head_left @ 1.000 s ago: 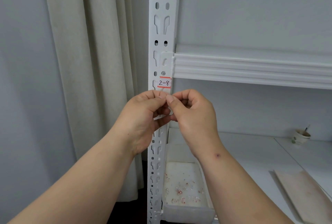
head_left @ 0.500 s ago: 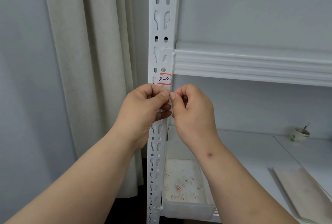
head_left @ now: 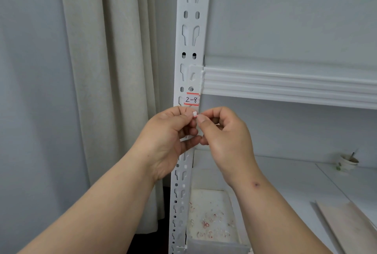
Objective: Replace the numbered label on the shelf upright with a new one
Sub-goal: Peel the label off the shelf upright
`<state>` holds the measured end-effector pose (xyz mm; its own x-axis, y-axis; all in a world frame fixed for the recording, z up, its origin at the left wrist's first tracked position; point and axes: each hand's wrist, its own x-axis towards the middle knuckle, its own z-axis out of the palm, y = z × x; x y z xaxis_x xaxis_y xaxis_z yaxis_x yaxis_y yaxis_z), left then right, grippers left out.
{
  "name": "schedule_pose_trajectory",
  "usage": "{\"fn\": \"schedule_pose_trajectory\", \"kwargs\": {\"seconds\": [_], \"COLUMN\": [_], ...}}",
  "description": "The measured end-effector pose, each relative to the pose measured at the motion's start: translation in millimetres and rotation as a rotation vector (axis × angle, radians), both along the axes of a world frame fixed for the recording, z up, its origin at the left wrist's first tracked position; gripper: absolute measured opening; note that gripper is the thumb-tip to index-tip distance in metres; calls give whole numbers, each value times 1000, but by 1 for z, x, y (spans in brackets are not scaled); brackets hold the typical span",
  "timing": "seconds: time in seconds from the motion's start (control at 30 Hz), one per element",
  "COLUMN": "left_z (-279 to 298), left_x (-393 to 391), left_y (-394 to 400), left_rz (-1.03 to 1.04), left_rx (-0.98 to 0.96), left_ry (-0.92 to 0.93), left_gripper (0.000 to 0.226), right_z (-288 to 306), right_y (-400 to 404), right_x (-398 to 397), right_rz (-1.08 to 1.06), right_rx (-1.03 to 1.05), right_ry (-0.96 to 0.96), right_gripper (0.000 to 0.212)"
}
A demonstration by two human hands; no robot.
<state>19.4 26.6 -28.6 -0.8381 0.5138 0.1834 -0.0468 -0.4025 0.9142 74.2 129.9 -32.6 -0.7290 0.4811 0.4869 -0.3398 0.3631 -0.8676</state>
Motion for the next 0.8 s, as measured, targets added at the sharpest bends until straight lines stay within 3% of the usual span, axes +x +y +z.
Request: {"fn": "schedule_pose_trajectory", "kwargs": {"seconds": [0.3,0.57,0.8], "left_z": [-4,-5,-4], "left_x": [-3,-2,-2], "left_y": [-1,1,-2], "left_rz": [52,258,86], "left_rx": [-41,-94,23], "left_ry": [68,253,50], "left_gripper": [25,14,19], "right_z": [1,0,3], "right_y": [-1,1,-1], "right_x": [-2,-10,-2], "right_rz": [-4,-174,10], "right_rx": [28,232,49], "right_ry": [11,-9,-18], "right_gripper": [9,22,12]}}
